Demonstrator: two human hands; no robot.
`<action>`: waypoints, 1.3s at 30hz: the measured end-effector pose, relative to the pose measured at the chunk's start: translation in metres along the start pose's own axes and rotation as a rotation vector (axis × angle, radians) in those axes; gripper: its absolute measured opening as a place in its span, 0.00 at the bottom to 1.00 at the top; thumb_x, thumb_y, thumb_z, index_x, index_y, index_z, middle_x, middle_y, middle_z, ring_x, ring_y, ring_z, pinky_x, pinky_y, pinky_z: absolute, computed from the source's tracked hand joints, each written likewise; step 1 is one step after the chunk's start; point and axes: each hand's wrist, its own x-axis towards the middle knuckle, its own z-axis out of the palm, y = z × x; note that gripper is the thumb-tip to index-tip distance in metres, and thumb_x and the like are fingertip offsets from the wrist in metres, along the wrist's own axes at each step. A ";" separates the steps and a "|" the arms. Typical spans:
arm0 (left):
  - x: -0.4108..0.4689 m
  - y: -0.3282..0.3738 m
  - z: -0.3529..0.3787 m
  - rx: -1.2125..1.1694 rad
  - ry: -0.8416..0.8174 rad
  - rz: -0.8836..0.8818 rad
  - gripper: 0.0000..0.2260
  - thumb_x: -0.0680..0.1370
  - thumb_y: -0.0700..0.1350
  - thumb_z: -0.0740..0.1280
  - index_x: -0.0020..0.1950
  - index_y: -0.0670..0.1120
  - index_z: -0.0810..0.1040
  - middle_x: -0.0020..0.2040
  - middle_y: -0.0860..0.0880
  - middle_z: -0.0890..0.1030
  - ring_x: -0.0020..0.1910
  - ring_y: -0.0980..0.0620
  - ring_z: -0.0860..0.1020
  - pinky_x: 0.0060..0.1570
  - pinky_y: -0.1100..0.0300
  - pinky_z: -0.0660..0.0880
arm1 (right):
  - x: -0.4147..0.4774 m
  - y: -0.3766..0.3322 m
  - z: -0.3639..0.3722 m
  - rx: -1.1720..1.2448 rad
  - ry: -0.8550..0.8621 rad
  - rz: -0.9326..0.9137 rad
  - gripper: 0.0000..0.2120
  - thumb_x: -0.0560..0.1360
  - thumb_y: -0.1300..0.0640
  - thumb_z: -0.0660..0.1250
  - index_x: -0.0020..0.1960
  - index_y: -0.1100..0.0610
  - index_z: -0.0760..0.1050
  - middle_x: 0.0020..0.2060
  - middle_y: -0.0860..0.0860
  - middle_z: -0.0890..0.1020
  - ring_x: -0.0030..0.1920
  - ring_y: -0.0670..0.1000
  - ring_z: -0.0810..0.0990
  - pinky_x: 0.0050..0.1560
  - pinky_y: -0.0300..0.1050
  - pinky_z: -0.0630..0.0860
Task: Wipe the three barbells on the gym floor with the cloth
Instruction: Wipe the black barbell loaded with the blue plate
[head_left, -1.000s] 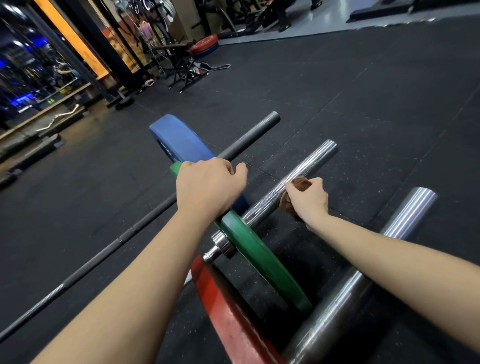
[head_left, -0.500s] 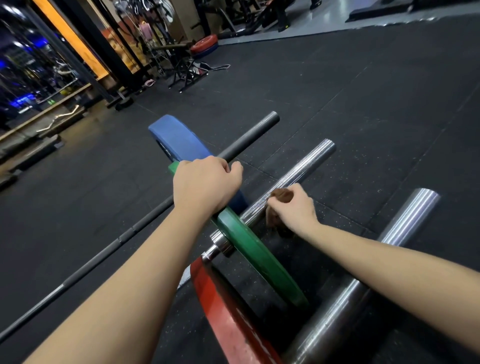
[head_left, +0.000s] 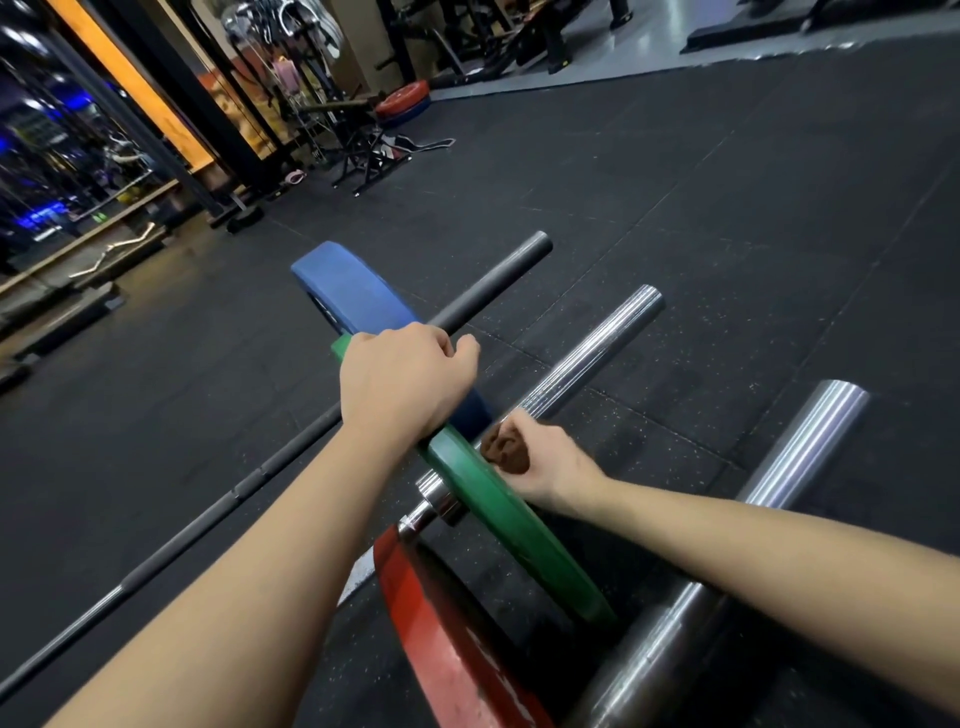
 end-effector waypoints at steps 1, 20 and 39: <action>0.001 0.000 0.001 -0.009 0.003 -0.004 0.23 0.82 0.54 0.55 0.39 0.41 0.78 0.35 0.44 0.83 0.30 0.51 0.65 0.44 0.54 0.64 | 0.000 0.000 -0.001 0.028 -0.030 -0.023 0.16 0.71 0.45 0.73 0.51 0.46 0.68 0.48 0.48 0.83 0.49 0.53 0.83 0.51 0.50 0.80; -0.001 -0.002 -0.001 -0.075 0.015 -0.005 0.25 0.84 0.58 0.53 0.34 0.46 0.71 0.31 0.47 0.79 0.31 0.54 0.64 0.45 0.54 0.62 | 0.071 0.033 -0.102 -0.226 0.675 -0.163 0.14 0.73 0.53 0.73 0.57 0.53 0.76 0.49 0.51 0.73 0.49 0.55 0.75 0.49 0.47 0.73; 0.002 -0.005 0.007 -0.029 0.023 0.084 0.25 0.82 0.63 0.54 0.37 0.47 0.75 0.30 0.50 0.78 0.34 0.53 0.74 0.53 0.54 0.65 | 0.157 0.017 -0.164 -0.980 -0.010 0.356 0.23 0.75 0.41 0.63 0.65 0.51 0.77 0.60 0.52 0.79 0.57 0.58 0.79 0.48 0.49 0.72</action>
